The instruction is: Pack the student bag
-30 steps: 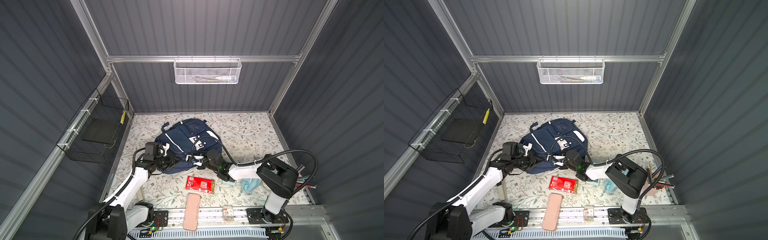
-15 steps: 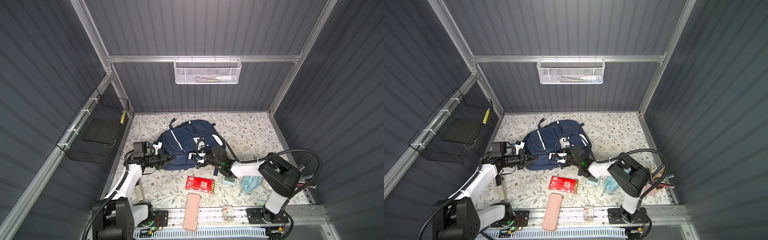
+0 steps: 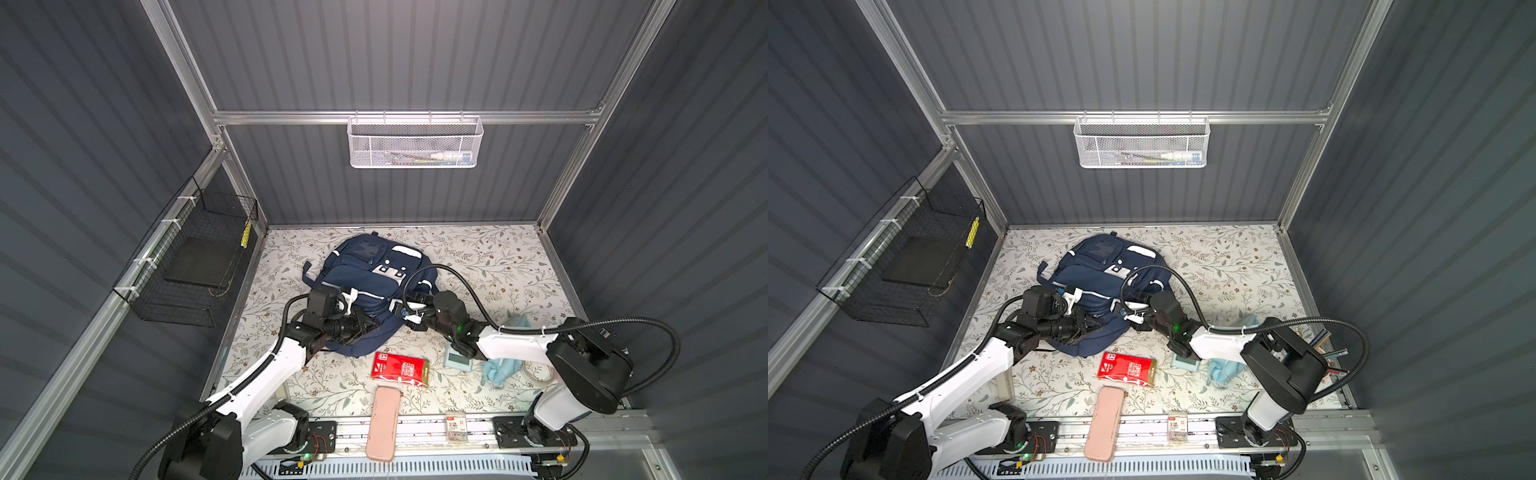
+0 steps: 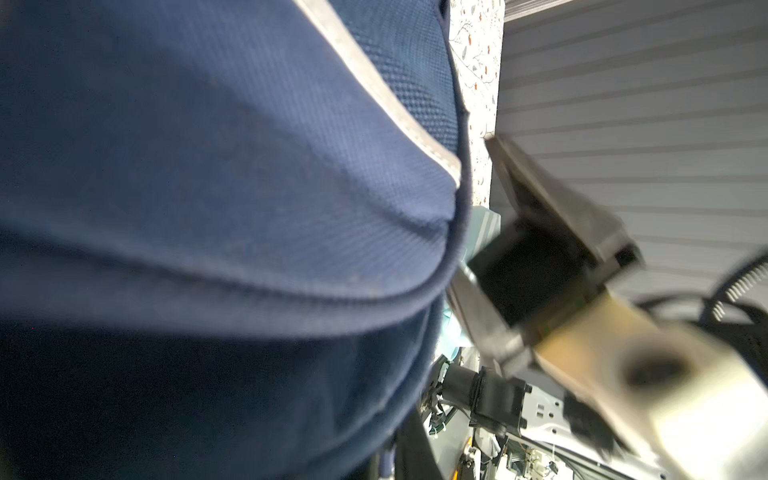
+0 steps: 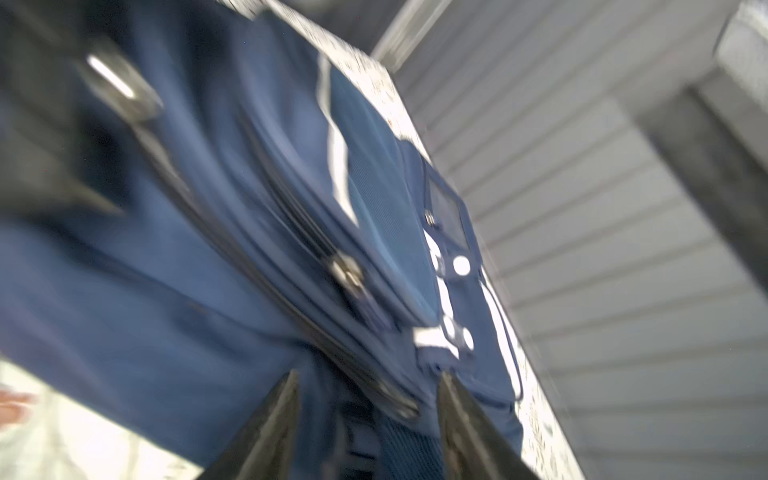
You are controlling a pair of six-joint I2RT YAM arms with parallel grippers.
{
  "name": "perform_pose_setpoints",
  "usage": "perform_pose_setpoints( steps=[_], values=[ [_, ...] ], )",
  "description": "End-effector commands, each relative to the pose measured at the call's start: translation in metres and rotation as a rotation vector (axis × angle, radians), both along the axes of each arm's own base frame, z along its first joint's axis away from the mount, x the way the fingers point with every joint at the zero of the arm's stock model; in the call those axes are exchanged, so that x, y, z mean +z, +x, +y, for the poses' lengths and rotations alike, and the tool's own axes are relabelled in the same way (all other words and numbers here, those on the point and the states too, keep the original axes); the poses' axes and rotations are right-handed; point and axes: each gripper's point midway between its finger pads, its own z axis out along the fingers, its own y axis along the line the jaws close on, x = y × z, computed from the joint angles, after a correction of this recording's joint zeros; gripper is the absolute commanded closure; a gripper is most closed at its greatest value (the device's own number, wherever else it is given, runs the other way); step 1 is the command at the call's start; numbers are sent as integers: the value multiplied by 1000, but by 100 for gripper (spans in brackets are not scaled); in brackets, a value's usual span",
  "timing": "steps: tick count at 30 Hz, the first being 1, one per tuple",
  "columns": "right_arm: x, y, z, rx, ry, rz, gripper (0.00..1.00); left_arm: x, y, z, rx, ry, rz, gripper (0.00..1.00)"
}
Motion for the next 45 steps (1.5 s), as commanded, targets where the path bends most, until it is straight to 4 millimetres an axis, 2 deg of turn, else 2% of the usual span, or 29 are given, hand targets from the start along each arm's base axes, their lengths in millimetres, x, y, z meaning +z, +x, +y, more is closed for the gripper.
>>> perform_pose_setpoints(
  steps=[1, 4, 7, 11, 13, 14, 17, 21, 28, 31, 33, 35, 37, 39, 42, 44, 45],
  values=[
    [-17, -3, 5, -11, -42, 30, 46, 19, 15, -5, 27, -34, -64, 100],
    [-15, 2, 22, 13, -49, 16, 50, 17, 12, -4, 28, -34, -58, 100],
    [-16, 1, 37, 55, -36, 32, 59, 17, 9, -4, 28, -40, -56, 100],
    [-26, 5, 38, 42, -52, 19, 82, 18, 6, -4, 27, -44, -53, 100],
    [-28, 4, 36, 44, -60, 7, 98, 15, 6, -5, 27, -61, -43, 100],
    [-29, 4, 35, 45, -66, 8, 100, 12, 5, -6, 23, -60, -36, 100],
    [-34, -1, 26, 54, -78, 25, 100, 7, 10, 3, 49, -31, -40, 100],
    [-41, -1, 7, 54, -60, 63, 100, 8, 28, 31, 117, -40, -22, 100],
    [-52, 10, -14, 19, -86, 55, 100, 4, 50, 78, 225, -18, -16, 100],
    [-56, 16, -23, 3, -101, 49, 100, 4, 59, 105, 282, 21, -23, 100],
    [-60, 25, -31, -22, -111, 43, 100, 1, 67, 130, 352, 51, -36, 100],
    [-58, 36, -41, -52, -84, 43, 100, 3, 71, 140, 358, 52, -46, 100],
    [-54, 45, -48, -78, -61, 51, 100, 9, 70, 136, 329, 47, -54, 100],
    [-49, 52, -49, -96, -55, 46, 100, 17, 61, 121, 288, 31, -64, 100],
    [-44, 69, -48, -158, -54, 41, 100, 17, 38, 85, 180, 115, -68, 100],
    [-39, 80, -49, -208, -43, 29, 100, 20, 25, 61, 152, 60, -68, 100],
    [-33, 81, -50, -220, -14, 24, 93, 22, 21, 53, 149, 19, -67, 100]
  ],
)
